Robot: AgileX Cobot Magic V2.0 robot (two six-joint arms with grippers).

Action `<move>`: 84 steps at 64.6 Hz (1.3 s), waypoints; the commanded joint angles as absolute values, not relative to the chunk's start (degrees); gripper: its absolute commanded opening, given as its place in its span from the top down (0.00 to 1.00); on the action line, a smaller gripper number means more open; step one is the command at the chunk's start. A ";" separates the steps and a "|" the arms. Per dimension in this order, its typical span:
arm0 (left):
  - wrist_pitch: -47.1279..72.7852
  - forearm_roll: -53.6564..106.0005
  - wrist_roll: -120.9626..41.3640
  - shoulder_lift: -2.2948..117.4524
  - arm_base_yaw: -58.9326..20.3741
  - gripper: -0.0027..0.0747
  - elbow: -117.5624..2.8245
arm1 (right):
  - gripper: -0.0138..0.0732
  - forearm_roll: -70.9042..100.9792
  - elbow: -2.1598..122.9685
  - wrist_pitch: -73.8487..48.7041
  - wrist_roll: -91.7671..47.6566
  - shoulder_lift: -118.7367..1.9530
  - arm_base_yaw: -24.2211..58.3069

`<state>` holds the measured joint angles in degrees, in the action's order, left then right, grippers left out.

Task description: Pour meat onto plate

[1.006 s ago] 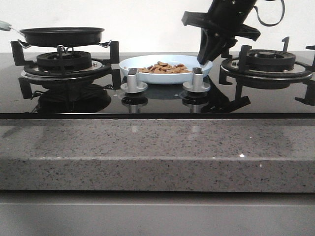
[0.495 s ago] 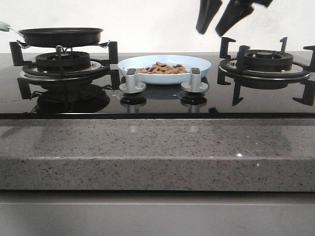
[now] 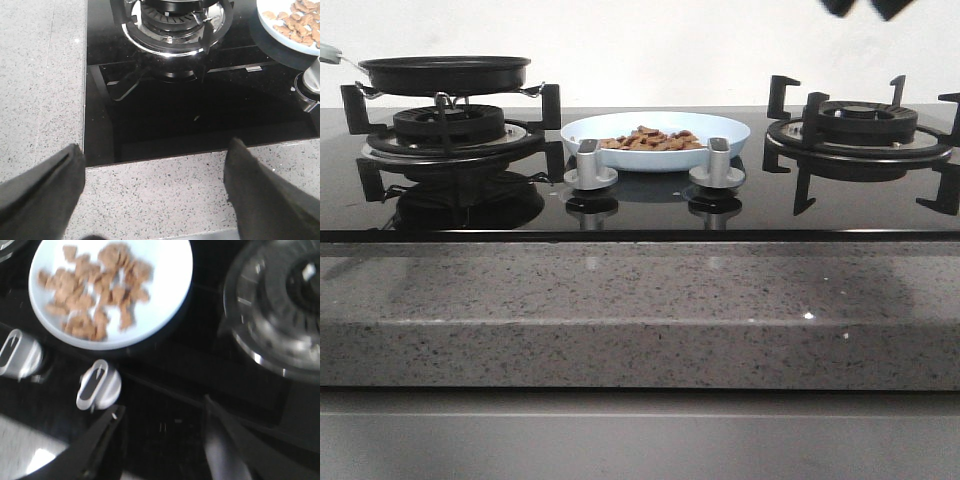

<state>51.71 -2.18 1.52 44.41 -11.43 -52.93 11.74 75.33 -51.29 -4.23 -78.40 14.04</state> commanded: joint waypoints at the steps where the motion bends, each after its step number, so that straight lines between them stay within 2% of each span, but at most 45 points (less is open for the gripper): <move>1: 47.85 -2.28 1.99 44.32 -11.89 0.24 -54.28 | 0.40 11.73 69.25 -46.38 -4.61 -70.07 13.96; 24: 47.85 -2.28 1.99 44.32 -11.89 0.24 -54.28 | 0.40 11.83 46.67 -46.49 -4.61 -45.76 13.96; 42: 47.85 -1.69 1.99 44.32 -11.89 0.24 -54.28 | 0.40 11.99 39.51 -51.53 -4.61 -31.68 13.96; 56: 47.81 -1.54 1.99 44.32 -11.89 0.24 -54.28 | 0.40 12.13 38.03 -53.79 -4.61 -27.32 13.96; 62: 47.81 -1.54 1.99 44.32 -11.89 0.31 -54.28 | 0.41 12.13 38.03 -53.79 -4.61 -27.19 13.96; 66: 47.81 -1.54 1.99 44.32 -11.89 0.42 -54.28 | 0.47 12.25 38.03 -53.79 -4.61 -27.19 13.96; 84: 47.81 -1.54 1.99 44.32 -11.89 0.89 -54.28 | 0.90 12.50 38.03 -53.74 -4.61 -27.19 13.96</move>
<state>51.71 -1.84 1.52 44.41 -11.43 -52.93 11.48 36.53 -56.82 -4.23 -27.05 14.04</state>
